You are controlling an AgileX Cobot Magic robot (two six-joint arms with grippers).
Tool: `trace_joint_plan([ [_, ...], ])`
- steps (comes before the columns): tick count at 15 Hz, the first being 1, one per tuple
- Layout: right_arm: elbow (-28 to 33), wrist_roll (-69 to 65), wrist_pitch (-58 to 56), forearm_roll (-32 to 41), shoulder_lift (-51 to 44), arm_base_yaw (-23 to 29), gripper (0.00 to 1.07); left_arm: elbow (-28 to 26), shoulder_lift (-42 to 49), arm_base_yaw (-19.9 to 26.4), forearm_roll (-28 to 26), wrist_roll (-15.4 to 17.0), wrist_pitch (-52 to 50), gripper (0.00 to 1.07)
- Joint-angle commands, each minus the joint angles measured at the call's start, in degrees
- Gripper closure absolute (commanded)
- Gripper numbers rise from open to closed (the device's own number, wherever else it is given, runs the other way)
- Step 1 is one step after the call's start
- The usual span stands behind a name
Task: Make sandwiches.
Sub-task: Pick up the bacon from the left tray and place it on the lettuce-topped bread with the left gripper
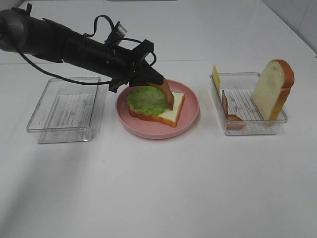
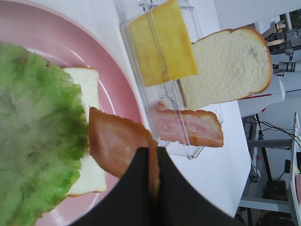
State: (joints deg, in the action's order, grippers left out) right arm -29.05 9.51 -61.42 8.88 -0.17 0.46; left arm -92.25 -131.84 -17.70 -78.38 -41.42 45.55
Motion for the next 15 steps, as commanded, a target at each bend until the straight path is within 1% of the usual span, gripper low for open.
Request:
trace_joint_plan([
  [1,0.1,-0.2,0.5,0.2,-0.8,-0.3,0.31,-0.3,0.2,-0.1,0.0,-0.6,-1.8,1.07],
  [3,0.1,-0.2,0.5,0.2,-0.8,-0.3,0.31,-0.3,0.2,-0.1,3.7,-0.3,-4.7,1.07],
  [4,0.1,-0.2,0.5,0.2,-0.8,-0.3,0.31,-0.3,0.2,-0.1,3.7,-0.3,-4.7,1.07],
  [5,0.1,-0.2,0.5,0.2,-0.8,-0.3,0.31,-0.3,0.2,-0.1,4.9,0.2,-5.2,1.07],
  [6,0.1,-0.2,0.5,0.2,-0.8,-0.3,0.31,-0.3,0.2,-0.1,6.1,0.2,-5.7,1.01],
  [7,0.1,-0.2,0.5,0.2,-0.8,-0.3,0.31,-0.3,0.2,-0.1,6.5,0.2,-5.7,0.88],
  [9,0.1,-0.2,0.5,0.2,-0.8,-0.3,0.31,-0.3,0.3,-0.1,6.7,0.2,-5.5,0.57],
  [10,0.1,-0.2,0.5,0.2,-0.8,-0.3,0.31,-0.3,0.9,-0.1,7.7,0.2,-5.6,0.43],
  [11,0.1,-0.2,0.5,0.2,-0.8,-0.3,0.31,-0.3,1.8,-0.1,9.3,1.0,-5.9,0.35],
  [12,0.1,-0.2,0.5,0.2,-0.8,-0.3,0.31,-0.3,3.1,-0.1,12.0,2.2,-6.5,0.35],
  [14,0.1,-0.2,0.5,0.2,-0.8,-0.3,0.31,-0.3,5.8,-0.1,20.0,4.2,-8.7,0.35],
  [15,0.1,-0.2,0.5,0.2,-0.8,-0.3,0.31,-0.4,7.5,-0.1,24.6,6.5,-9.2,0.35],
])
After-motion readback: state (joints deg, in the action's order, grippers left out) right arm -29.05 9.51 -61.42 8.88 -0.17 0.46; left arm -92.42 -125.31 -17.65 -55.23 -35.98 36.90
